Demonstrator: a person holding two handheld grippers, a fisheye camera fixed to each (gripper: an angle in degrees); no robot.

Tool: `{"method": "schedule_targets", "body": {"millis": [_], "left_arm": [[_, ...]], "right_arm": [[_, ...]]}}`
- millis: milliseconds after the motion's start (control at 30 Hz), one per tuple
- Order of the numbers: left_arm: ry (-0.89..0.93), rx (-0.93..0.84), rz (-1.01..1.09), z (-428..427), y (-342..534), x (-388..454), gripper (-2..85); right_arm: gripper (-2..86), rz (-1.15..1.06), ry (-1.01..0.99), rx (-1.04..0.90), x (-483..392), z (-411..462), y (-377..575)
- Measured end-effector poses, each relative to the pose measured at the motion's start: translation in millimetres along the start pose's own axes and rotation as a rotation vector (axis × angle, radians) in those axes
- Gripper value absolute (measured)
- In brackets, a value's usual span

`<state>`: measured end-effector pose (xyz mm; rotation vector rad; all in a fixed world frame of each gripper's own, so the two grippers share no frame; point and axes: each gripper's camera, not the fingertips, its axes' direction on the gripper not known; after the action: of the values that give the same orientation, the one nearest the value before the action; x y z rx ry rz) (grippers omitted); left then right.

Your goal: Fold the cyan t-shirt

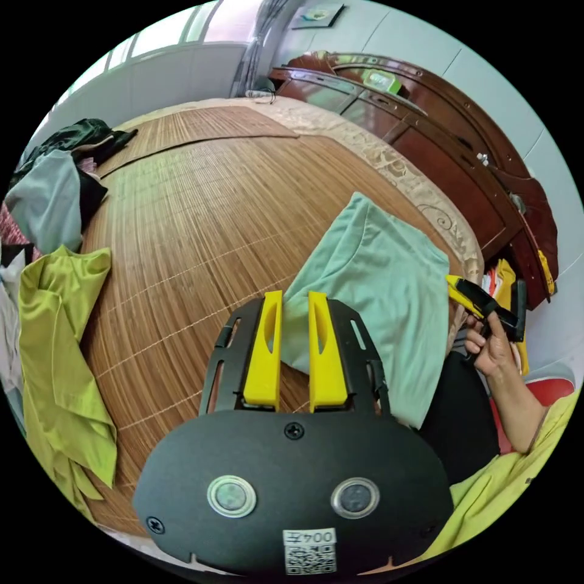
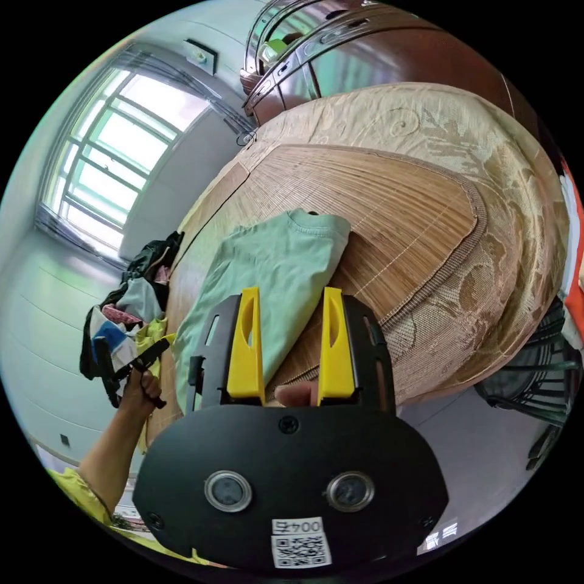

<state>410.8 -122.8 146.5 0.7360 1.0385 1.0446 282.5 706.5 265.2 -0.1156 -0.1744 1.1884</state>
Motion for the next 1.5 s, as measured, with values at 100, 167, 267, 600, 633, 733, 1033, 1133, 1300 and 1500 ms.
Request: {"method": "schedule_targets", "body": {"millis": [100,167,267,600,633,733,1033,1133,1300,1500], "left_arm": [[-0.006,-0.038,0.030,20.5,5.4,0.8,6.6],[0.013,-0.049,0.029,28.5,10.0,0.2,5.6],[0.116,-0.070,-0.006,46.0,11.5,-2.2,4.2],[0.456,-0.047,-0.102,146.1,-9.8,82.2,2.3],[0.492,-0.041,-0.103,158.2,-15.4,98.1,2.2],[0.537,-0.063,-0.072,190.8,-28.8,139.9,2.1],[0.592,0.035,-0.201,222.0,-20.7,181.8,2.2],[0.560,0.087,-0.240,198.5,5.6,162.9,2.2],[0.450,0.071,-0.206,150.9,50.7,130.2,2.2],[0.302,0.063,-0.188,91.3,129.5,93.7,2.0]], "right_arm": [[3.5,0.000,0.036,-0.087,-4.7,15.9,-15.7],[2.8,-0.011,0.004,-0.127,-1.7,19.9,-29.9],[2.0,-0.046,0.006,-0.147,3.7,21.6,-62.2],[1.1,-0.314,0.310,-0.196,-1.7,61.8,-250.6],[1.2,-0.357,0.358,-0.199,-5.0,70.7,-268.8],[1.3,-0.451,0.464,-0.225,-13.4,92.8,-307.1],[4.3,-0.423,0.498,-0.239,1.8,115.6,-347.0],[5.8,-0.396,0.364,-0.076,-1.7,65.8,-313.2],[6.3,-0.522,0.057,-0.175,-20.3,35.8,-163.9],[6.0,-0.586,0.149,-0.236,-21.5,41.8,17.9]]}}
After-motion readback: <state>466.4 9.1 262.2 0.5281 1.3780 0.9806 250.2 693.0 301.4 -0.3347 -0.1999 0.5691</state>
